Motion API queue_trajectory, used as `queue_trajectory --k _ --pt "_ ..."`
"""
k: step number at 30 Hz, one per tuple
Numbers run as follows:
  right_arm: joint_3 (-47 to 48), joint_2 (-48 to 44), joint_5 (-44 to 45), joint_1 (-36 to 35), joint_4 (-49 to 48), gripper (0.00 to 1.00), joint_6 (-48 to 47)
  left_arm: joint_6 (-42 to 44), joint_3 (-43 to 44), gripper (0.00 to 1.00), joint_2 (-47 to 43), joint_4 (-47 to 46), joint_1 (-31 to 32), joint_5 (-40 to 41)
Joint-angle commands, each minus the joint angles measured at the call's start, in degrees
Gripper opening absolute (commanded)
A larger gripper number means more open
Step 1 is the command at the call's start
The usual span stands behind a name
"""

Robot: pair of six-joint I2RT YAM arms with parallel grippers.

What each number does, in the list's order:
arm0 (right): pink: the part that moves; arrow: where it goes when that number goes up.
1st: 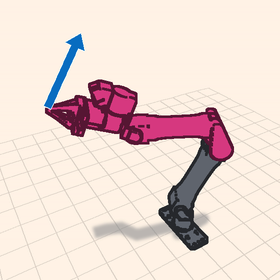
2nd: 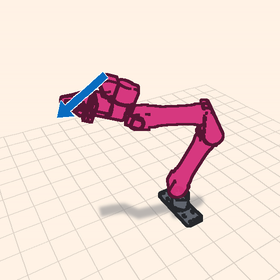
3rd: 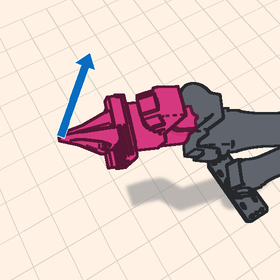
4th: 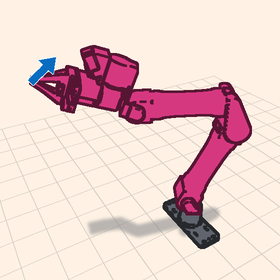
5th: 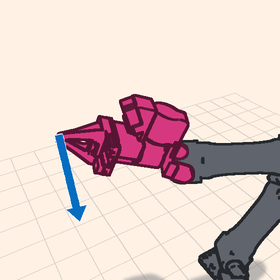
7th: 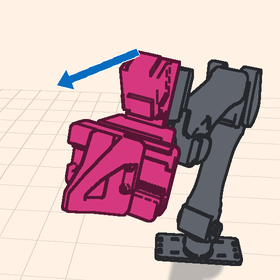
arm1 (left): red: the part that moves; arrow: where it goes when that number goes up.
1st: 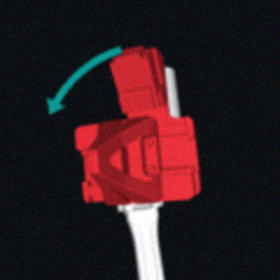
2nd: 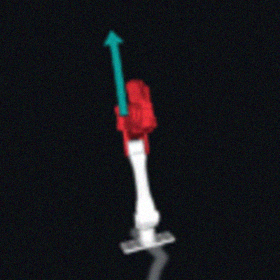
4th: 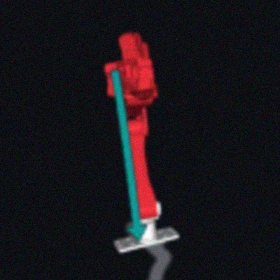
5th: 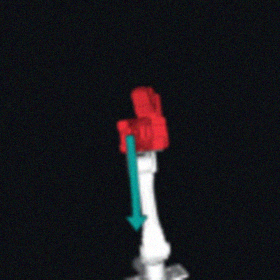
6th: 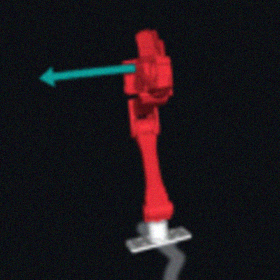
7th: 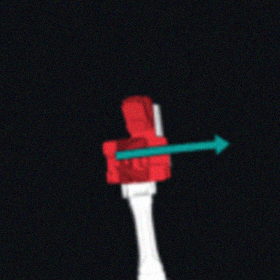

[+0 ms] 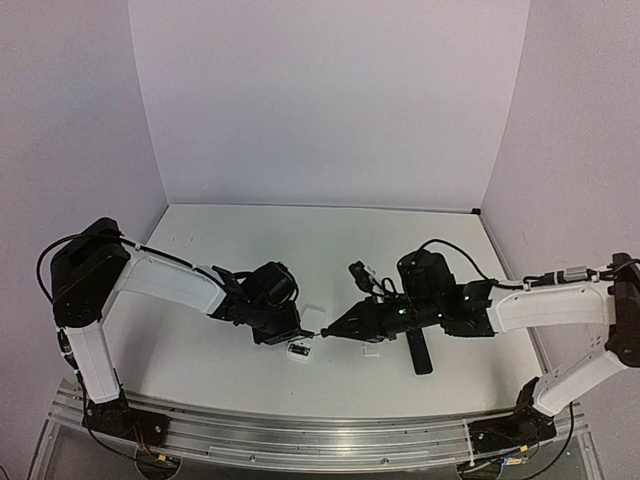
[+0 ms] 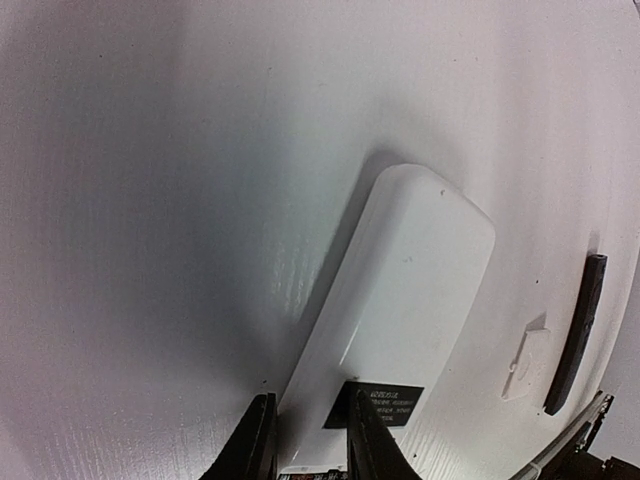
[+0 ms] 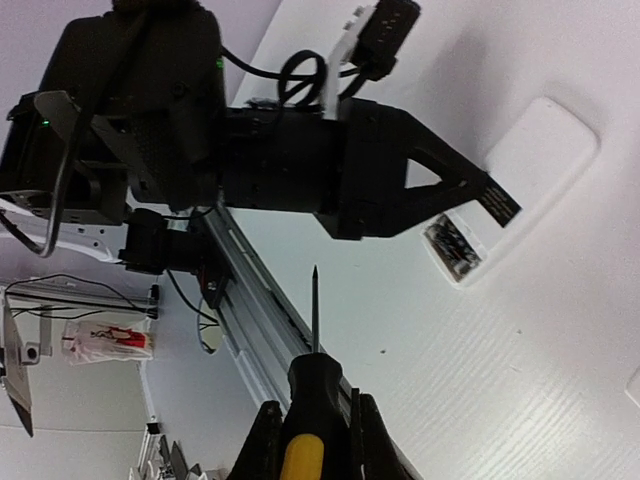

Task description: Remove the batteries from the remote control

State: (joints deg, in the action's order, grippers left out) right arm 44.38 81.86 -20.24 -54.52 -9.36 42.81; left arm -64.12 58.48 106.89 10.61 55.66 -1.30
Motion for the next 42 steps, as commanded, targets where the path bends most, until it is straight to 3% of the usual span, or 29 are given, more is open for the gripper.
queue_trajectory --k 1,7,15,19,30,42 --pt "1.88 -3.98 8.29 0.15 15.05 0.0 -6.69 1.16 -3.24 0.24 7.41 6.07 2.35 -6.92" --pt "0.59 -10.13 15.27 0.14 22.03 0.0 -8.39 4.26 0.11 0.5 2.45 7.72 2.35 -1.91" --pt "-2.62 -17.02 17.57 0.19 24.98 0.0 -7.5 9.89 7.91 0.9 -0.95 12.5 2.35 4.71" --pt "-3.81 -18.9 18.96 0.18 26.51 0.0 -7.15 10.86 14.03 0.98 2.78 19.6 2.37 9.2" --pt "-5.71 -23.45 22.62 0.15 29.31 0.0 -7.2 14.48 25.82 0.97 13.35 27.41 2.79 11.62" --pt "-7.4 -26.54 25.67 0.16 30.86 0.0 -7.35 15.2 34.6 0.65 21.88 35.61 4.63 15.35"
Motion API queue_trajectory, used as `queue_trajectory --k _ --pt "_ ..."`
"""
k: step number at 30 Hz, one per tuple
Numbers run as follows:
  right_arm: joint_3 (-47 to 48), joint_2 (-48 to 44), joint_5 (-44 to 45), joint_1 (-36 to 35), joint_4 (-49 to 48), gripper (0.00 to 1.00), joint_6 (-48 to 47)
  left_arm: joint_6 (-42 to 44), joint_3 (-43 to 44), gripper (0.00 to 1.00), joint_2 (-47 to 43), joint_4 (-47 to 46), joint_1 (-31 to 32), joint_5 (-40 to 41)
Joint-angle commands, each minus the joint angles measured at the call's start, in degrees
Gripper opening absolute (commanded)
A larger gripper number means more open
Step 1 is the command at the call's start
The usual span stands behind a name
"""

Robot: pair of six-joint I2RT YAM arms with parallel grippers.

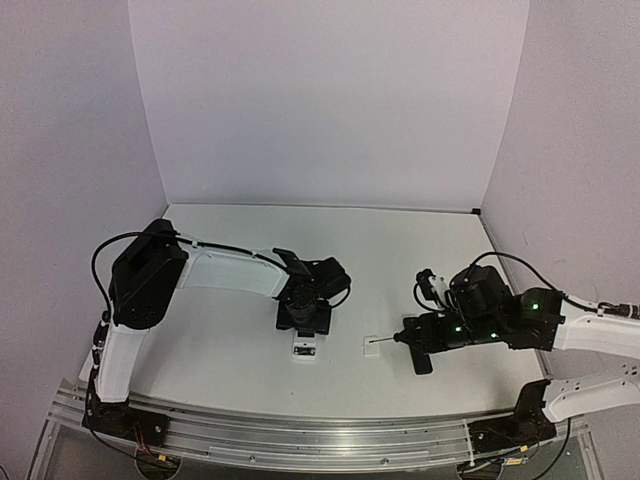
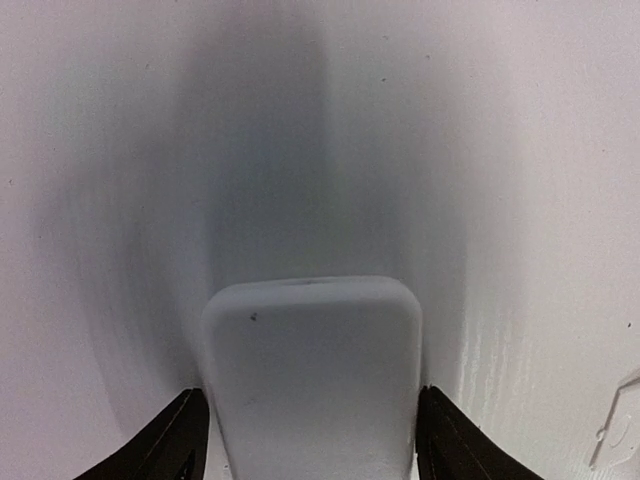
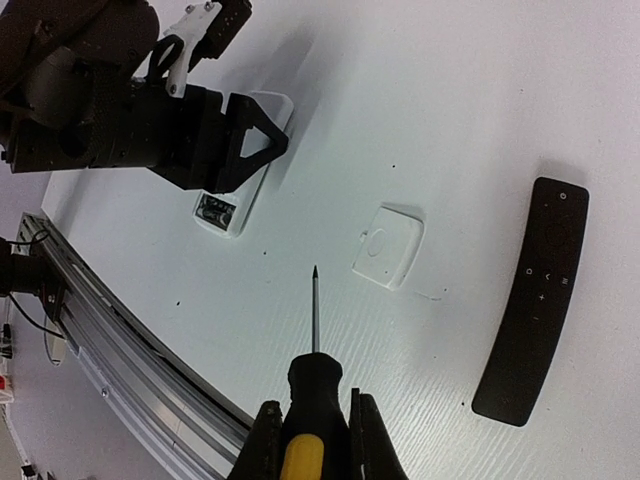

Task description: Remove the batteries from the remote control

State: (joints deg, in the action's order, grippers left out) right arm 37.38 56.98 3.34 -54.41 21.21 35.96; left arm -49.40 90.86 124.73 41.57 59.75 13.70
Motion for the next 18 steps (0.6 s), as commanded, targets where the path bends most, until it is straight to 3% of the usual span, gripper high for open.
queue_trajectory --k 1,8,11,18 --pt "-0.51 -1.88 2.29 0.05 0.37 0.0 -0.5 0.48 2.74 0.6 4.53 5.01 0.54 0.38" --pt "-0.97 -3.47 3.03 0.08 0.88 0.0 -0.35 0.02 3.11 0.3 3.59 3.31 0.49 0.32" --pt "-0.67 -3.64 3.09 0.05 1.14 0.0 -0.41 0.59 1.93 0.23 1.06 -0.5 -0.23 -1.0" --pt "0.73 -3.54 3.09 0.02 2.4 0.0 -0.49 0.91 -14.21 0.09 -11.85 -28.36 -7.53 -17.58"
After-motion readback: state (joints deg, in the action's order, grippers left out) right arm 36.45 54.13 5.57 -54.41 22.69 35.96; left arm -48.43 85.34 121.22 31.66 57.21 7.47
